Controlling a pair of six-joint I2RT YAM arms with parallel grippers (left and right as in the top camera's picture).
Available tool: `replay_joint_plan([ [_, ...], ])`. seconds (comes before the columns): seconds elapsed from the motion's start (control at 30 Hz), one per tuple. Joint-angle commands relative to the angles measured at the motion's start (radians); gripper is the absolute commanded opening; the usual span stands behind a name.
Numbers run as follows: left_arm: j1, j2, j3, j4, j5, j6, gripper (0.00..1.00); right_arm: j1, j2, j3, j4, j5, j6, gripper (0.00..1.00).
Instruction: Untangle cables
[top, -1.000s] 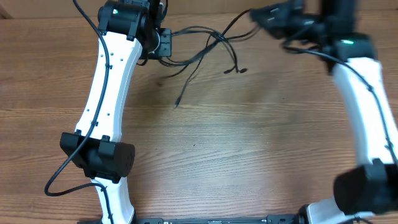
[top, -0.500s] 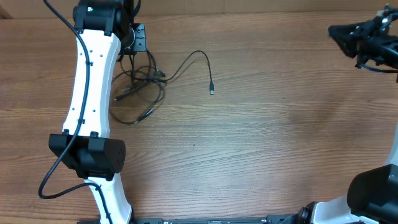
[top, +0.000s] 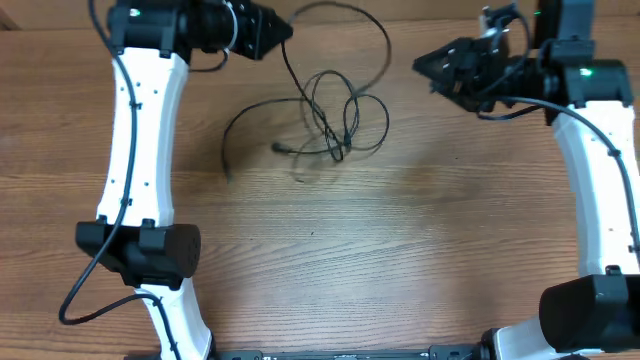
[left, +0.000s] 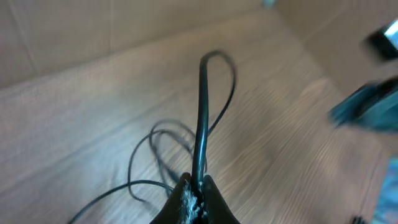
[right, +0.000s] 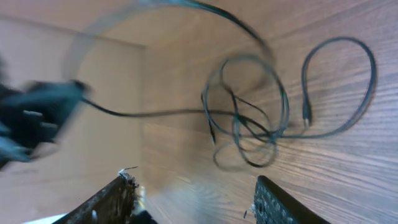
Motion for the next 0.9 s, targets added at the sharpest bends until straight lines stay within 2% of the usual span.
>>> replay_joint_plan([
  [0.0,0.024,-0.053,0.113,0.019,0.101,-0.115,0.04,0.072,0.031,0.008,-0.009,0.095,-0.055,0.59],
  [0.27,0.024,-0.055,0.266,0.072,0.174,-0.289,0.04,0.214,0.095,0.004,0.012,0.147,-0.078,0.59],
  [0.33,0.024,-0.055,0.283,0.089,0.182,-0.346,0.04,0.245,0.108,0.004,0.036,0.148,-0.151,0.60],
  [0.6,0.041,-0.054,0.283,0.118,0.168,-0.408,0.04,0.323,0.119,0.004,0.084,0.134,-0.373,0.54],
  [0.7,0.041,-0.054,0.283,0.113,0.179,-0.409,0.04,0.340,0.135,0.004,0.098,-0.023,-0.499,0.54],
  [0.87,0.041,-0.054,0.283,0.114,0.198,-0.410,0.04,0.363,0.193,0.004,0.098,-0.101,-0.562,0.54],
])
